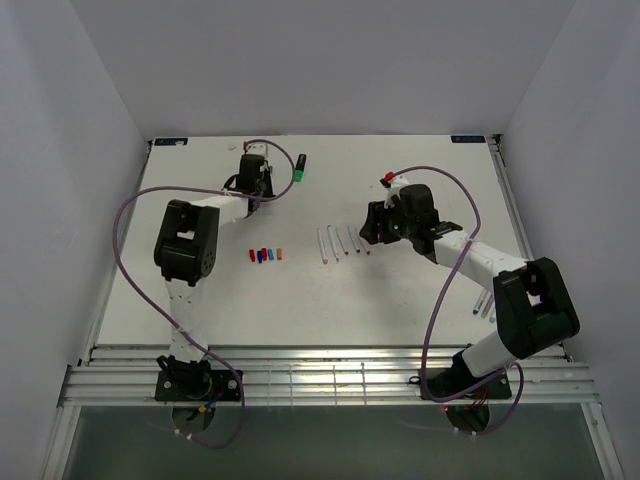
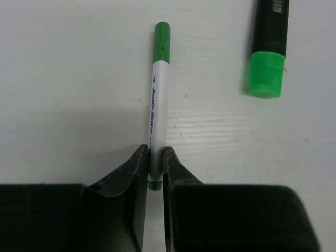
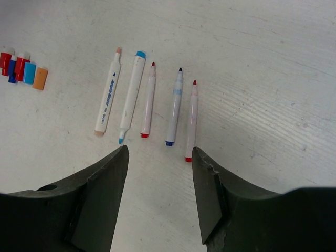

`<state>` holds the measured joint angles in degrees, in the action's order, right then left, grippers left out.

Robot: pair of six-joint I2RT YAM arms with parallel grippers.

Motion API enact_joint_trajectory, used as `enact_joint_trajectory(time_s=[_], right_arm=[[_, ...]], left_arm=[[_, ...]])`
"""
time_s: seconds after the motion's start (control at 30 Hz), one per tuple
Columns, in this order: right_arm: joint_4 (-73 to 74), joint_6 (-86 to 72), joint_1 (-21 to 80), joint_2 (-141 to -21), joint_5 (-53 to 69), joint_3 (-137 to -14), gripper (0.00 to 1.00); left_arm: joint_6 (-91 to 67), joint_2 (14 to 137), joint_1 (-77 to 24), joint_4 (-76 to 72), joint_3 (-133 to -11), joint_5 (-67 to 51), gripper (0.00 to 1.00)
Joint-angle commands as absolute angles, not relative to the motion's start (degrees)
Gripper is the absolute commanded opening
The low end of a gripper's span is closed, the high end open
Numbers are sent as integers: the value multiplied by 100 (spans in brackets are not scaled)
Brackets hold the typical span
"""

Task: Open the pen caps

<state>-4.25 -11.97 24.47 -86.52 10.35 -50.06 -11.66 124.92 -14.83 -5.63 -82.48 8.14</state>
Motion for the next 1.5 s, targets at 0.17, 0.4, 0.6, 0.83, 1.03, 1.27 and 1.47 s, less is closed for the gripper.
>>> enact_joint_trajectory(time_s=[0.17, 0.4, 0.6, 0.83, 1.03, 1.27, 1.47], right_arm=[[-333, -1948, 2584, -8332, 1669, -5380, 57], [-1818, -3346, 3031, -8358, 2821, -5317, 58], [-2925, -3919, 3612, -8385, 2637, -5309, 58], [-3779, -4429, 4086, -8639, 2250, -5220, 58], [-4559, -4728, 4210, -8956, 2083, -5194, 56], [-4650, -4860, 4263, -9201, 1925, -5387, 54], [-4982, -5088, 4324, -9536, 1942, -5537, 51]], left_arm=[[-2265, 9901, -1424, -659, -7314, -32, 0], [-3741, 8151, -1485, -1502, -5258, -1950, 0], [-4201, 6726, -1784, -1608, -3975, -2083, 0], [-4587, 5556, -1854, -1617, -3235, -2048, 0], [-4676, 5256, -1863, -1608, -2954, -2180, 0], [-4755, 5151, -1863, -1591, -2839, -2267, 0], [-4816, 5001, -1863, -1600, -2707, -2268, 0]])
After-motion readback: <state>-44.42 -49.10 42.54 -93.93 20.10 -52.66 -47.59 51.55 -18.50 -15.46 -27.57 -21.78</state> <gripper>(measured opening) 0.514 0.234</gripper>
